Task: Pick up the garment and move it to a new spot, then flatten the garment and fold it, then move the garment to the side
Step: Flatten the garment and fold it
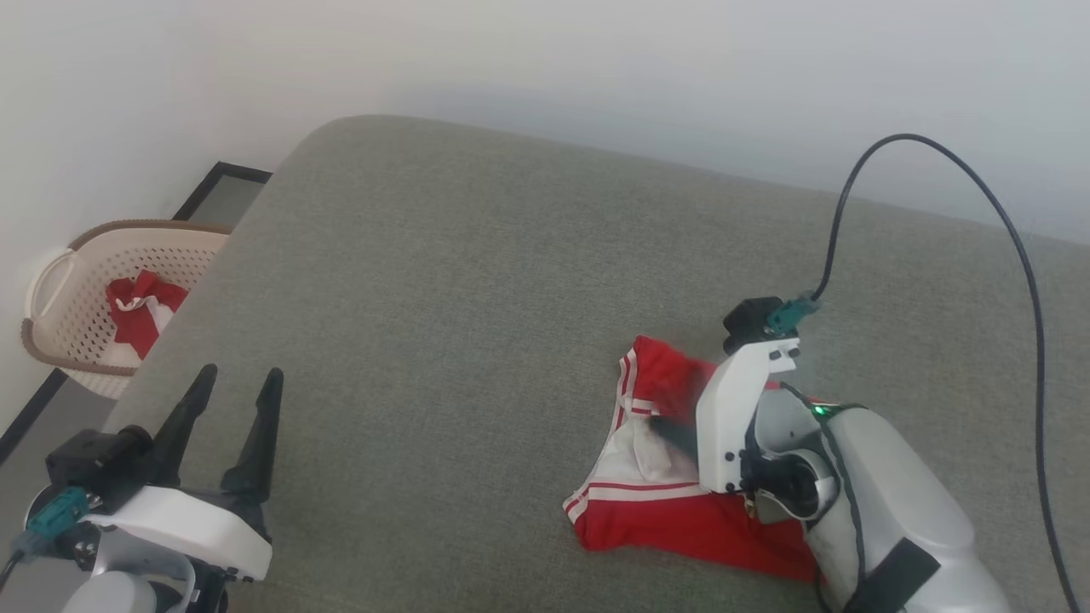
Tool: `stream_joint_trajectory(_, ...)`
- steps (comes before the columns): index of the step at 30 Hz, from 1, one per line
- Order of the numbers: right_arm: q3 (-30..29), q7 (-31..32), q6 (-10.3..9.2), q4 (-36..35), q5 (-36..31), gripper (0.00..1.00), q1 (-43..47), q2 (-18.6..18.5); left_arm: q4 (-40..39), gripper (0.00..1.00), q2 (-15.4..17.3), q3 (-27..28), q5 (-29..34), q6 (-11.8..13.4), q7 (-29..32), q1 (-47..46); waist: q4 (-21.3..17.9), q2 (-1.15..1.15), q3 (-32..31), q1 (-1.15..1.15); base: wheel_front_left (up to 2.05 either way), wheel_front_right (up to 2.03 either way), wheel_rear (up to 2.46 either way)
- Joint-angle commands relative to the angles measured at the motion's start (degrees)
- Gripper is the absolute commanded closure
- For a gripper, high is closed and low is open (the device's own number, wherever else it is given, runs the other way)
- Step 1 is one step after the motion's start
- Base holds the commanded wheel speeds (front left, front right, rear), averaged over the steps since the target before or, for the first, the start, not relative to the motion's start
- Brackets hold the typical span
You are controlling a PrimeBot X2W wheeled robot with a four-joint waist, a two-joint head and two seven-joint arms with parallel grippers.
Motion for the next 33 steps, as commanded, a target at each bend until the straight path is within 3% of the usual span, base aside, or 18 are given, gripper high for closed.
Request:
stream_joint_trajectory(1, 0.34, -0.99, -0.05, 0.64, 0.39, 0.00, -0.93, 0.19, 0.12, 0.00, 0.10, 0.12, 0.30, -0.09, -0.36, -0.74, -0.24, 0.00, -0.04, 0.00, 0.00, 0.00, 0.00)
stream_joint_trajectory(7, 3.31, -4.16, -0.05, -0.16, 3.42, 0.00, -1.95, 0.04, 0.47, 0.00, 0.66, 0.81, -0.13, 0.28, -0.61, 0.56, -1.92, 0.00, -0.56, 0.00, 0.00, 0.00, 0.00)
stream_joint_trajectory(14, 4.84, -9.56, -0.04, -8.39, 7.41, 0.00, 0.39, -5.32, 0.30, 0.00, 1.48, 1.82, -0.27, 0.43, -1.11, 2.21, -4.59, 0.00, -1.44, 0.00, 0.00, 0.00, 0.00)
stream_joint_trajectory(23, 0.51, -21.21, -0.04, -18.57, 8.55, 0.00, 8.10, -14.27, -0.73, 0.00, 2.74, 3.53, -0.27, 1.14, -1.79, 4.74, -9.32, 0.00, -2.99, 0.00, 0.00, 0.00, 0.00)
stream_joint_trajectory(33, -4.94, -34.21, -0.04, -24.20, 6.37, 0.00, 17.01, -19.74, -2.27, 0.00, 3.48, 6.14, -0.13, 1.69, -2.23, 8.73, -14.03, 0.00, -4.15, 0.00, 0.00, 0.00, 0.00)
